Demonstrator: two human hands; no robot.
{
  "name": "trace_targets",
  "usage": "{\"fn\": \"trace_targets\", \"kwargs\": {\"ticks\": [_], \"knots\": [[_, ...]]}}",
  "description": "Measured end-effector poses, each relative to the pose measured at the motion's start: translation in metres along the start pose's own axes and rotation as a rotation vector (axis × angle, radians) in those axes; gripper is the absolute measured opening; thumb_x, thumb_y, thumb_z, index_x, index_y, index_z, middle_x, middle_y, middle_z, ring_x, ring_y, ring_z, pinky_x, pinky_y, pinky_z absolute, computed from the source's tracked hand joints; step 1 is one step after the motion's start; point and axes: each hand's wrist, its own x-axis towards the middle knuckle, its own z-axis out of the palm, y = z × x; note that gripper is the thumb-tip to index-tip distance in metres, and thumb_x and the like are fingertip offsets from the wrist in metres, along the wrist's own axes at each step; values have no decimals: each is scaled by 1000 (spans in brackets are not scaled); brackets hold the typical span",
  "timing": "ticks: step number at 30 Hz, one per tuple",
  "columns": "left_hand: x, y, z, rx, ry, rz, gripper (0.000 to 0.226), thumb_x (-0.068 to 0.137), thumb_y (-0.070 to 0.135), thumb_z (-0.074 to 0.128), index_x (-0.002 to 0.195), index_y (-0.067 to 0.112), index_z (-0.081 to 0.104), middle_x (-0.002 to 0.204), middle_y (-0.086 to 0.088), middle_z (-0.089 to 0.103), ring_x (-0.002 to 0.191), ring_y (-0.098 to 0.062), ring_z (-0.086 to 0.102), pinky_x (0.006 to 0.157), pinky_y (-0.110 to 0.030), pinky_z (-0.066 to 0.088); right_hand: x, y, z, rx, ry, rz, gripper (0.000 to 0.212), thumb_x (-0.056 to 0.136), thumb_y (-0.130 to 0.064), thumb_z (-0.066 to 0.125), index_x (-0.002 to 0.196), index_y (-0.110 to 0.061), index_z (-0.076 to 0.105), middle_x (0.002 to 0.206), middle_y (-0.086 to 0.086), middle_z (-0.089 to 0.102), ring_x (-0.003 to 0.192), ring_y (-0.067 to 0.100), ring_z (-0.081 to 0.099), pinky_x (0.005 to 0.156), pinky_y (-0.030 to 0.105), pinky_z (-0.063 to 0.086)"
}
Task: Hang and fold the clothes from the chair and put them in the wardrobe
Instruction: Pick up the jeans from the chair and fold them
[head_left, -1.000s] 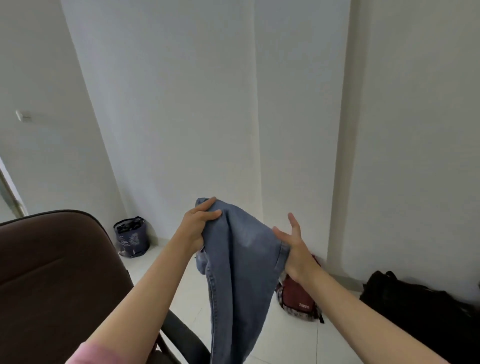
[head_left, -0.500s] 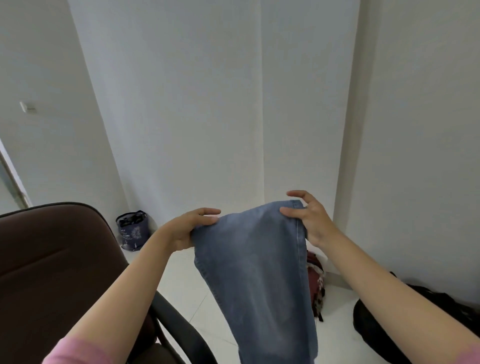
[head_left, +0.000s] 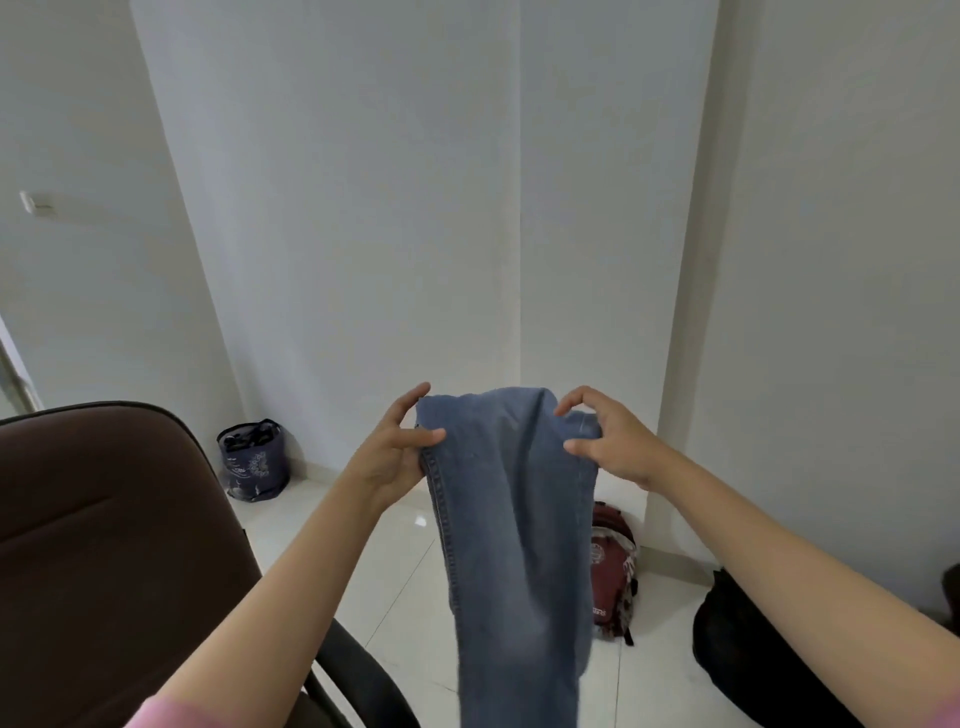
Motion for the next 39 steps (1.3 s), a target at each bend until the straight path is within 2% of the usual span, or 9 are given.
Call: {"fn": "trace_targets", "kwargs": {"ticks": [9,13,15,19,22,26,32,35,39], "knots": [[-4,2,-19,456,207,31,27,97,11,49,104,27,69,88,-16,54,77,-28,44,63,-32,40,6,-1,26,870,190,125,20,87,-3,64,89,-22,60,84,6,60,73,19,61,65,30,52],[-5,7,-9,306,236,71,21,96,6,49,103,17,65,78,-9,60,71,-20,55,65,-31,47,3,-1,30,325,24,-85,45,80,-1,71,114,-28,57,116,-11,59,106,7,58,88,22,51],[-7,6,-7,153,190,113,27,93,0,50,109,18,62,78,-5,63,73,-18,60,68,-29,51,6,-3,18,188,-12,-79,54,77,7,70,113,-30,56,120,-10,56,101,7,59,82,20,52],[-11,1,-12,62,103,209,65,75,-9,65,129,25,53,107,-5,64,95,-21,63,78,-34,53,10,-17,-3,597,67,25,52,76,12,69,110,-26,57,94,15,62,76,22,65,65,31,57],[-13,10,-8,132,117,236,64,72,-16,64,122,23,60,97,-5,66,86,-20,64,69,-31,55,10,-20,1,882,82,-4,51,81,-3,68,121,-31,54,96,9,65,88,23,65,76,32,57],[-14,28,0,76,177,262,47,80,-16,57,113,17,64,86,-8,63,74,-19,65,69,-27,57,2,-12,5,233,-60,-165,83,78,-8,75,136,-50,33,144,-6,36,131,15,42,109,39,39],[-16,16,14,81,53,202,70,85,0,63,139,36,36,121,1,62,99,-17,67,78,-32,57,-6,-24,-9,727,211,-99,58,82,3,67,124,-35,53,100,14,59,88,25,62,80,36,57],[-19,15,11,203,12,208,96,81,-11,63,145,47,21,124,2,56,110,-22,61,89,-38,53,-10,-24,-4,663,160,-138,56,84,3,66,122,-36,53,93,13,60,85,27,63,78,36,57],[-22,25,9,263,155,242,65,82,-9,61,135,27,50,108,-9,61,96,-20,59,83,-27,49,-13,-23,-18,444,57,-117,53,81,2,69,118,-32,55,91,20,63,83,35,64,76,42,58]]}}
